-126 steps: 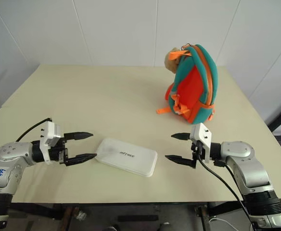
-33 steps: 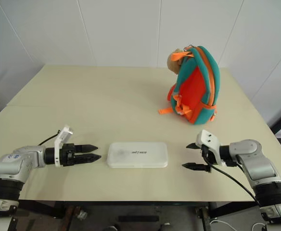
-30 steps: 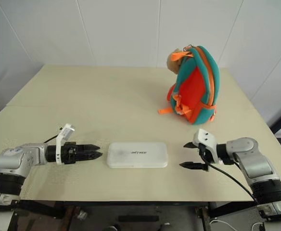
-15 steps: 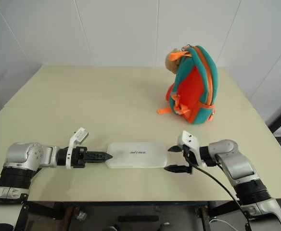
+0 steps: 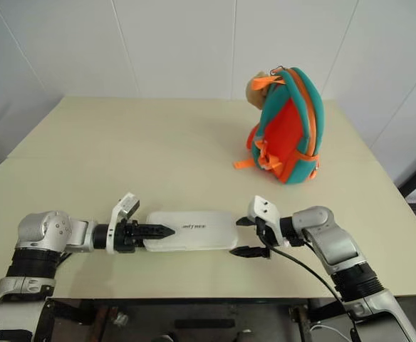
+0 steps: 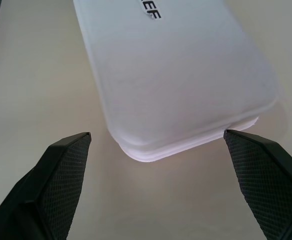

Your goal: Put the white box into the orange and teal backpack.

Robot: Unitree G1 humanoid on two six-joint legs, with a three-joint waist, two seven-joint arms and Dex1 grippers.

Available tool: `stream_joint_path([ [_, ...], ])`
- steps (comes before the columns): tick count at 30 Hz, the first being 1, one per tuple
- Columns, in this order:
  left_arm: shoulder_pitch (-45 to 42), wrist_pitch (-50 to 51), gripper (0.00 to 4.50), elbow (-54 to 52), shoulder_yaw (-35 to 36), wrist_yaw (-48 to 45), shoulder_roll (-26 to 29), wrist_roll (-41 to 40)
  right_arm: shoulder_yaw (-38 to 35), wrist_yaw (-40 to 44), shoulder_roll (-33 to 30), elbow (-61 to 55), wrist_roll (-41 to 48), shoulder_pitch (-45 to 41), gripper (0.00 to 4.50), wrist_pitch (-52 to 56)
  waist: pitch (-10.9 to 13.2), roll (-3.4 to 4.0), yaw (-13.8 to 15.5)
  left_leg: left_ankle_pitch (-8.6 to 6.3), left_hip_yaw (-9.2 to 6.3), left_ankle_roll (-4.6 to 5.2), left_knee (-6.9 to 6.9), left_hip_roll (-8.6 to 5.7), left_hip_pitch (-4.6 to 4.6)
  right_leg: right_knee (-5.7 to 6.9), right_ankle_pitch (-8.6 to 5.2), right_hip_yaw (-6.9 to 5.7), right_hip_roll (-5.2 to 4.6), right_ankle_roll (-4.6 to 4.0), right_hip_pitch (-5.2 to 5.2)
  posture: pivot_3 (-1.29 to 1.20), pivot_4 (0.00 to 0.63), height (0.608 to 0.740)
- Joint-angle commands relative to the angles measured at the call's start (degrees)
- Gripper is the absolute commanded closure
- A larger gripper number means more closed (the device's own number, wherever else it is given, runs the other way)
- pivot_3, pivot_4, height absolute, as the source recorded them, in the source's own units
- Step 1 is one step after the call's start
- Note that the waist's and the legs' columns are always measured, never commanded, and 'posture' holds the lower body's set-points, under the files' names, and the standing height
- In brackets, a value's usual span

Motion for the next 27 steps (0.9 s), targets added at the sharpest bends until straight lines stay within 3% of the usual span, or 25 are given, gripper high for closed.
stream_joint_path([
  [1,-1.62,2.38,0.04,3.29,0.80,1.23,-0.07,-1.97,-1.08,0.57,-2.24,-1.49,-0.13,1.87,0.00,-1.96,0.00,0.00,0.02,0.00,0.00,0.00,0.00,0.00,-0.01,-0.01,0.00,0.00,0.00,0.00,0.00,0.00,0.150,0.740],
  [5,-2.89,2.45,0.04,6.86,1.04,2.75,-0.32,-3.60,-2.01,0.12,-3.77,-2.43,0.24,3.60,0.00,-1.99,0.00,0.00,-0.05,0.00,-0.01,0.00,0.00,-0.01,0.01,0.00,0.00,0.00,0.00,0.00,0.00,0.00,0.150,0.740],
  [8,-3.52,2.45,0.59,8.63,1.56,3.82,-0.93,-5.65,-2.81,-0.32,-4.59,-3.72,0.76,5.28,0.00,-1.96,0.00,0.00,-0.05,0.00,-0.01,0.00,0.03,-0.01,0.01,0.01,0.01,0.00,0.00,0.01,0.01,0.00,0.150,0.740],
  [16,-1.94,2.45,3.04,8.53,-2.35,6.69,-0.38,-15.04,-4.50,-2.02,-4.48,-7.61,2.40,8.25,0.00,-0.68,0.00,-0.01,0.01,0.00,-0.02,0.00,0.03,-0.01,0.00,0.00,0.01,0.00,0.00,0.01,0.02,0.00,0.150,0.740],
  [17,-1.84,2.45,3.17,8.50,-2.39,7.29,-0.36,-15.94,-4.85,-2.41,-4.35,-8.11,2.73,8.49,0.00,-0.43,0.00,-0.01,0.04,0.00,-0.02,-0.01,0.03,-0.01,0.00,0.00,0.01,0.00,0.00,0.01,0.02,0.00,0.150,0.740],
  [21,-1.44,2.45,3.17,7.74,-1.77,9.41,-0.17,-18.58,-6.55,-3.39,-4.46,-10.09,4.62,9.25,0.00,1.36,0.00,-0.01,0.01,0.00,-0.03,-0.01,0.03,-0.01,0.00,0.00,0.01,0.00,-0.01,0.01,0.01,0.00,0.150,0.740],
  [27,-2.29,-0.83,3.17,7.78,6.10,12.92,-0.69,-15.15,-13.80,-10.74,-2.64,-10.28,7.98,6.59,0.00,4.17,0.00,-0.01,-0.09,0.00,-0.03,-0.01,0.03,-0.01,0.00,0.00,0.01,0.00,-0.01,0.00,0.00,0.00,0.150,0.740],
])
